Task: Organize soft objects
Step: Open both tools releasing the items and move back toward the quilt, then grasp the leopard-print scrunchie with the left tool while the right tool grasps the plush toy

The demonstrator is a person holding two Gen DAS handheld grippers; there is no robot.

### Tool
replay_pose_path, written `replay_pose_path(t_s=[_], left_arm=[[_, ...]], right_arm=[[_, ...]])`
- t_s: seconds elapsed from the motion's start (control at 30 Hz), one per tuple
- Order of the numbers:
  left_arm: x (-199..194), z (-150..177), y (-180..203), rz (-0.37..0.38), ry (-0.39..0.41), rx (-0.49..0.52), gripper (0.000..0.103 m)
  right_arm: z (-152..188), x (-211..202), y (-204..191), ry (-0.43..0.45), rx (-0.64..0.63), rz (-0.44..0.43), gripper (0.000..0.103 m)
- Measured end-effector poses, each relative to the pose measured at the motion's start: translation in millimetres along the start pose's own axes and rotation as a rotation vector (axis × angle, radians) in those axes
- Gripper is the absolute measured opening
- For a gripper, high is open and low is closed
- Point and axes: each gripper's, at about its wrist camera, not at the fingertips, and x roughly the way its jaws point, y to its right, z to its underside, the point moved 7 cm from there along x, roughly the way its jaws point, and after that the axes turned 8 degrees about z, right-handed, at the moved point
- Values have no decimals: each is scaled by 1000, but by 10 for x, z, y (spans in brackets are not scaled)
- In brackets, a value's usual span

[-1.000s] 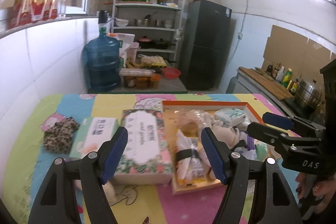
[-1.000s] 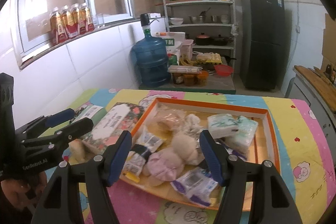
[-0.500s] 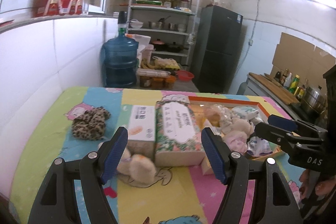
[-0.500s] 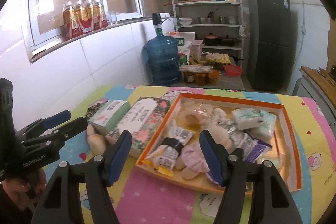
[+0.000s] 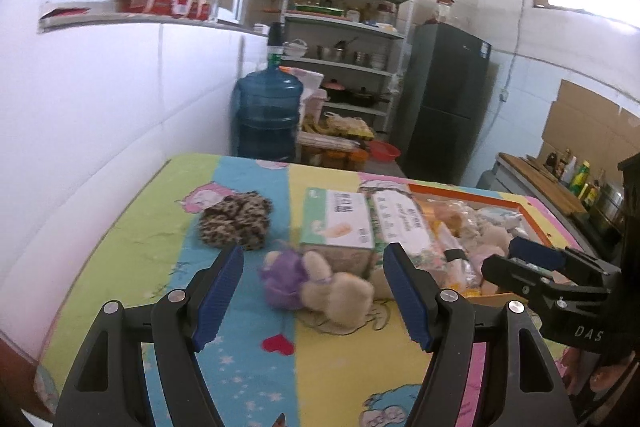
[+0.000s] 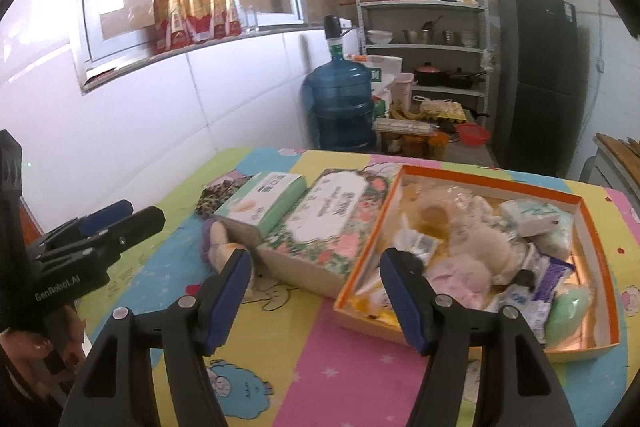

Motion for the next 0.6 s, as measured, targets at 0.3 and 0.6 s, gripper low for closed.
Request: replay_pose_path(t_s=[0.3, 0.6], left_arm=[[-140, 50, -353, -31, 20, -58, 74], [-199, 116, -668, -52, 24, -114, 74]], right_arm=[[97, 79, -298, -25, -28, -44, 67], [192, 238, -619, -69, -69, -101, 67]])
